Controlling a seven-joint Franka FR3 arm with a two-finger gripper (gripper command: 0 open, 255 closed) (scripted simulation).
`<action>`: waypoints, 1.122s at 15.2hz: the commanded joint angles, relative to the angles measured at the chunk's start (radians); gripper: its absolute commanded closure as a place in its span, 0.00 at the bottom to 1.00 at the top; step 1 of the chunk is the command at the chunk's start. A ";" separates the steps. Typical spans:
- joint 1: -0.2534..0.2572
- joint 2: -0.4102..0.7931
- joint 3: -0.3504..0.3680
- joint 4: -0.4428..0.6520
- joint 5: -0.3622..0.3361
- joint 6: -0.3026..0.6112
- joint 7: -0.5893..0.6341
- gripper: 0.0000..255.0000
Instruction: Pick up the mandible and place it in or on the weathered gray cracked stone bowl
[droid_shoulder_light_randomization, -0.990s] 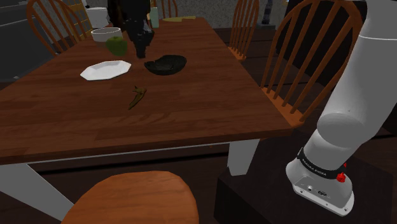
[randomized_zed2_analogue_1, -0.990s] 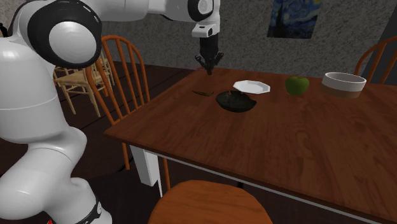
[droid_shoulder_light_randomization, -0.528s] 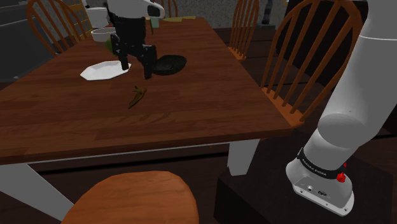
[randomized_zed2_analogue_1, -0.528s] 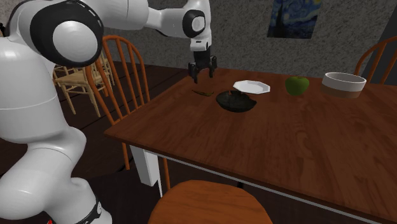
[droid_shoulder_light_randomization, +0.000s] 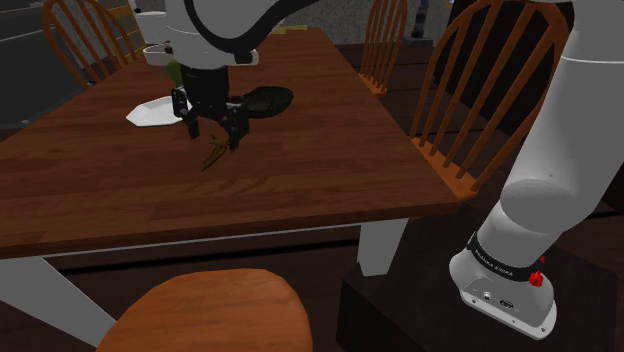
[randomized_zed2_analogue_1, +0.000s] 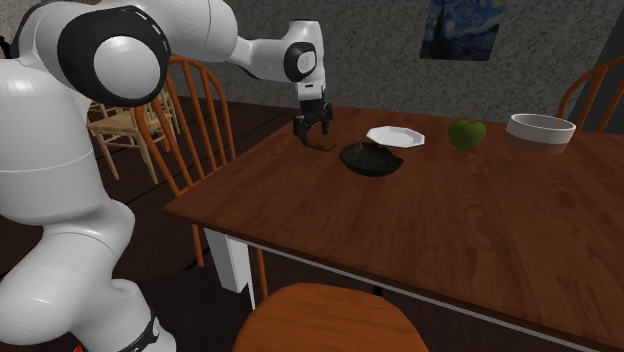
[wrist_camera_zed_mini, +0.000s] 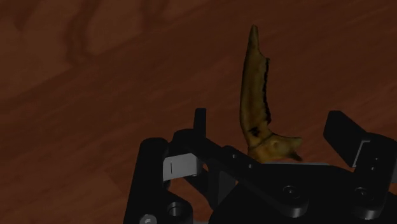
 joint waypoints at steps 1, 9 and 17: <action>0.006 0.016 -0.002 -0.011 -0.015 0.023 0.010 0.00; 0.007 0.020 -0.002 -0.015 -0.018 0.029 0.012 0.00; 0.007 0.020 -0.002 -0.015 -0.018 0.030 0.012 1.00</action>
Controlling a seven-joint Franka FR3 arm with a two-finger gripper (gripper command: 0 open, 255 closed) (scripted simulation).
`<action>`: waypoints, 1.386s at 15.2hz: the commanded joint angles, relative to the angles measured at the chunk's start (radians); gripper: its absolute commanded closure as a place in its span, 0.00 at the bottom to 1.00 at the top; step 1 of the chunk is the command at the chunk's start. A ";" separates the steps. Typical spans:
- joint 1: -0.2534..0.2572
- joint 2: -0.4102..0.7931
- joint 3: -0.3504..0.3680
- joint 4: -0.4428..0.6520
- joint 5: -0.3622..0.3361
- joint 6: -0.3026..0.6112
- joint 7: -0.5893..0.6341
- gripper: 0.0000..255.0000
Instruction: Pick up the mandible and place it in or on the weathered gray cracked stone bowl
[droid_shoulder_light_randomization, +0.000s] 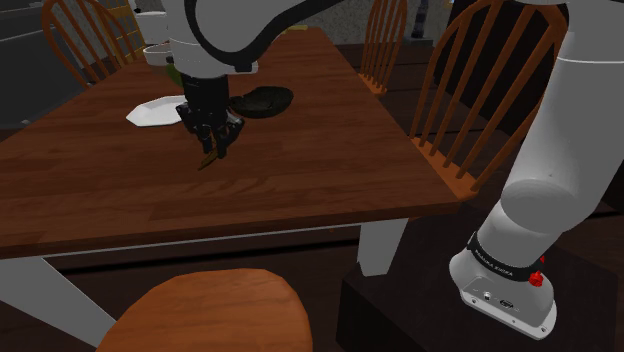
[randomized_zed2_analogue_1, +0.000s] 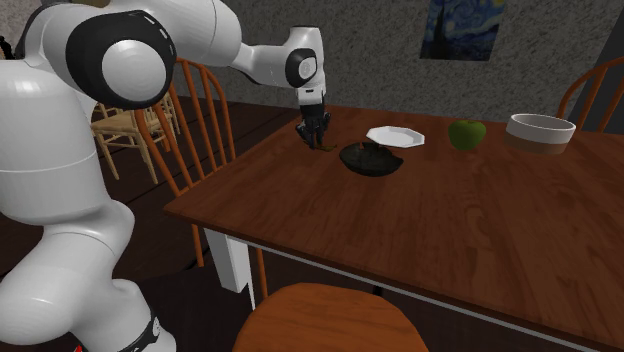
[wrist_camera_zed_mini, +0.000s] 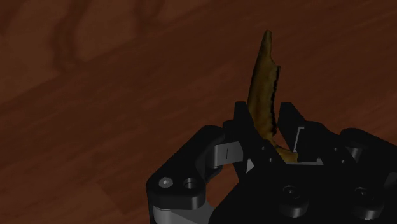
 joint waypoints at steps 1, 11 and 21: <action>0.000 0.000 0.000 0.000 0.000 0.000 0.000 1.00; 0.000 -0.017 0.006 0.104 0.018 -0.116 -0.012 1.00; 0.012 -0.008 0.011 0.248 0.014 -0.253 -0.012 1.00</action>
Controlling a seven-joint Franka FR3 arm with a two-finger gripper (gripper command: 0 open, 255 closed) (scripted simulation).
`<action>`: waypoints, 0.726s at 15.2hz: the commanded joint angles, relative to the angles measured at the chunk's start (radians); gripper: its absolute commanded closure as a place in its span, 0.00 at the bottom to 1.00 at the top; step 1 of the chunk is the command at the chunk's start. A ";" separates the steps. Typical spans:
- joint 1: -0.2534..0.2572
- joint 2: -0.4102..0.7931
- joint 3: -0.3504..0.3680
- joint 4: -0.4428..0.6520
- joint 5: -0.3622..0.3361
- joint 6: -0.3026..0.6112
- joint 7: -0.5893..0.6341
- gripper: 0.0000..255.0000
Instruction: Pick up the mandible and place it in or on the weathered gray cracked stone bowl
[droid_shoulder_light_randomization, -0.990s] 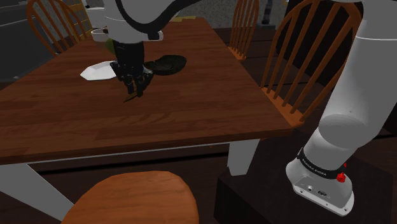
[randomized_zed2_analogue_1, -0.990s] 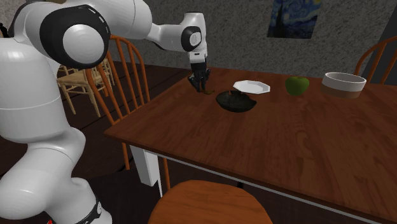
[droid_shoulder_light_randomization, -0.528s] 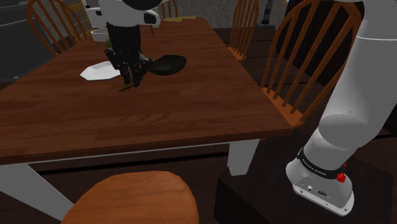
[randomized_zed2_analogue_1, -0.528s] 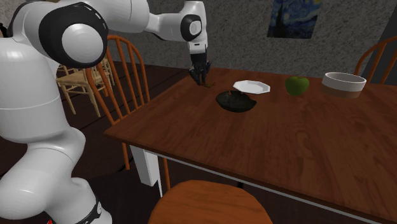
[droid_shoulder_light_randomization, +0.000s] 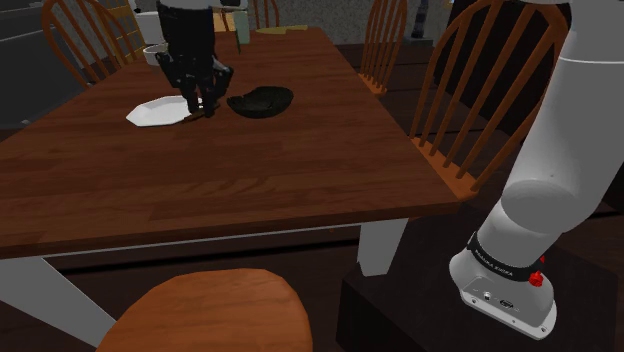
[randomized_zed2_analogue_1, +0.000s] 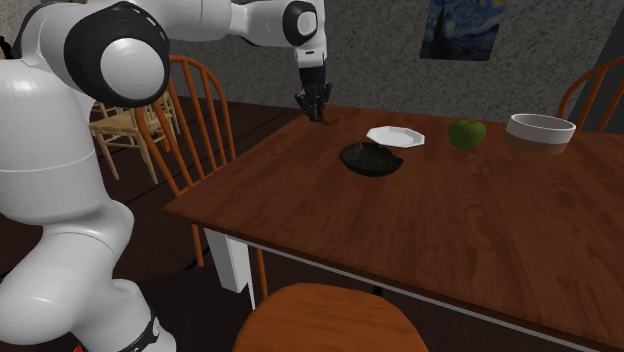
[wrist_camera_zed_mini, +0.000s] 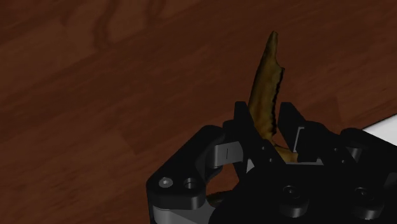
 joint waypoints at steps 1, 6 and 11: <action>0.004 0.003 0.001 0.033 -0.002 -0.031 0.002 1.00; -0.030 -0.012 -0.013 0.057 0.019 -0.064 -0.051 1.00; -0.116 -0.048 -0.056 0.025 0.069 -0.057 -0.182 1.00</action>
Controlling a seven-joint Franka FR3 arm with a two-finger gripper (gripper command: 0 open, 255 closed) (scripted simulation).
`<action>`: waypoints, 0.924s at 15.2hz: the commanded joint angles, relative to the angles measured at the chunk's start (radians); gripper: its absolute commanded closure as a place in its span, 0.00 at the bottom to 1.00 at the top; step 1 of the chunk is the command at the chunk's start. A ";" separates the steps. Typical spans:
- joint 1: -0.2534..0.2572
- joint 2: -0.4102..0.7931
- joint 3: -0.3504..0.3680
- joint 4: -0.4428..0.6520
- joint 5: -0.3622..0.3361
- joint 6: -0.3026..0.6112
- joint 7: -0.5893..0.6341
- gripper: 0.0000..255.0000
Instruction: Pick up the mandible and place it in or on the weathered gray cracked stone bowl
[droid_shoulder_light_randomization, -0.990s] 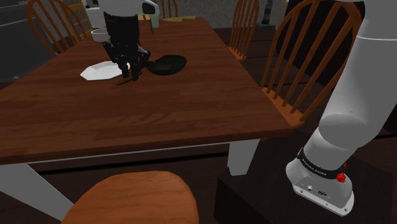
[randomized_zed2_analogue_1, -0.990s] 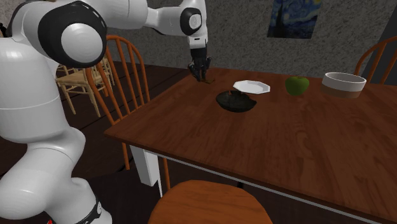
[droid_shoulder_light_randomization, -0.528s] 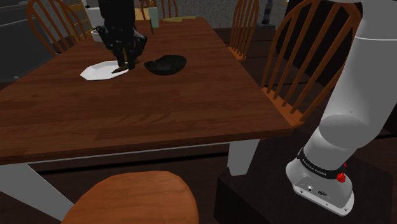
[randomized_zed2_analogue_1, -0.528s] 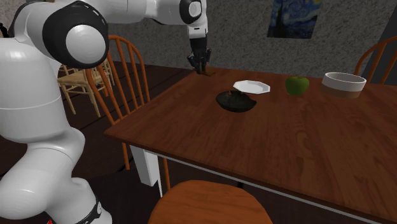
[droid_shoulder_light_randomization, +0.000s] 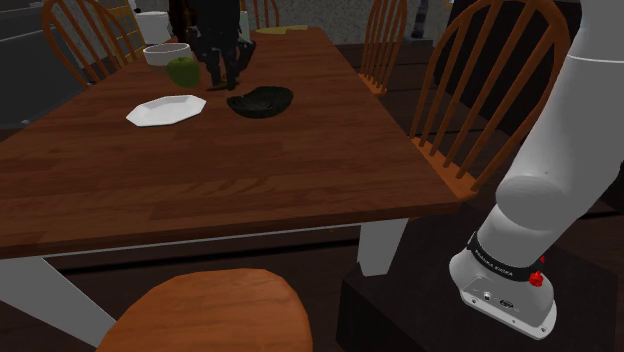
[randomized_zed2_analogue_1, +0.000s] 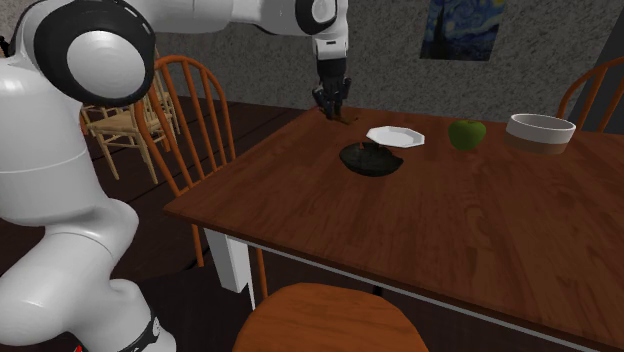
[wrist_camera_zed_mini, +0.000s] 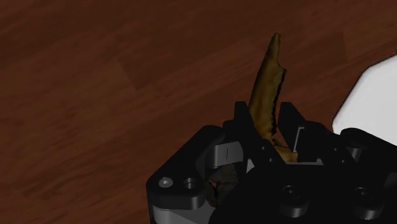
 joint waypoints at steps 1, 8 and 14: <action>-0.034 -0.011 -0.019 -0.007 0.018 -0.001 -0.055 1.00; -0.126 0.002 -0.081 0.015 0.041 -0.014 -0.213 1.00; -0.145 -0.004 -0.092 -0.059 0.050 0.053 -0.243 1.00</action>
